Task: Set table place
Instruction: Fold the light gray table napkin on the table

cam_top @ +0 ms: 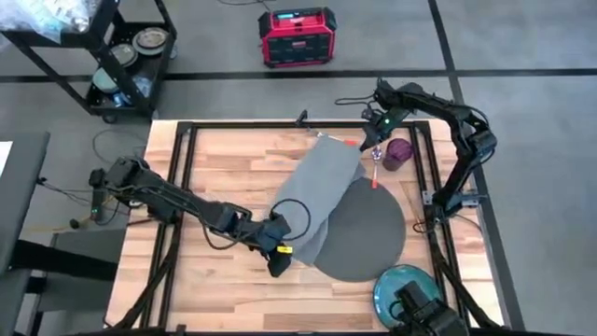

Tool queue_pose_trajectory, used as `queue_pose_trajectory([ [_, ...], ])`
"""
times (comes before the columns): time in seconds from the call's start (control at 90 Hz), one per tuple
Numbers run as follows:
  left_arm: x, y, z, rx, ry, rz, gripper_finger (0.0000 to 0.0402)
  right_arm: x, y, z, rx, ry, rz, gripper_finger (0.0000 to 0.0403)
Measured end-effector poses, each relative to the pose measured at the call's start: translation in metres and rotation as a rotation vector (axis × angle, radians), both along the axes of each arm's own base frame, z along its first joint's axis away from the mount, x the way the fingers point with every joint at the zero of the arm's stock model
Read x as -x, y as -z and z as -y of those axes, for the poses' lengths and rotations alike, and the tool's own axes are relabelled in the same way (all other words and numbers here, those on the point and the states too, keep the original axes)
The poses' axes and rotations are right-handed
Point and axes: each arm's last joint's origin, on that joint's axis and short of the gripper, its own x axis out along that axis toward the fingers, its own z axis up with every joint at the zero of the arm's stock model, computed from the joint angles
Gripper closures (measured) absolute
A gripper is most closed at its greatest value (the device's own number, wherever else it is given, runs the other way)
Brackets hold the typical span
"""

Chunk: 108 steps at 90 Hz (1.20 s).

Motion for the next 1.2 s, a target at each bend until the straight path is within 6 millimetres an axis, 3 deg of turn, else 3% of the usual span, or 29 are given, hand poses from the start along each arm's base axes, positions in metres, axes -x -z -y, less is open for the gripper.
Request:
queue_pose_trajectory([
  [0.167,-0.004,0.008,0.002,0.011,0.021,-0.017,0.0401,0.002,0.001,0.000,-0.005,0.003,-0.004,0.0403],
  [0.789,-0.005,0.008,-0.008,-0.013,0.011,-0.028,0.0402,0.003,0.002,0.002,0.034,-0.001,-0.038,0.0399],
  [0.944,-0.004,0.011,-0.011,-0.036,-0.035,-0.058,0.0390,0.003,0.002,0.003,0.045,0.000,-0.035,0.0362],
  [1.2,-0.002,0.012,-0.011,-0.039,-0.044,-0.077,0.0329,0.008,0.002,0.006,0.044,0.019,-0.033,0.0283],
])
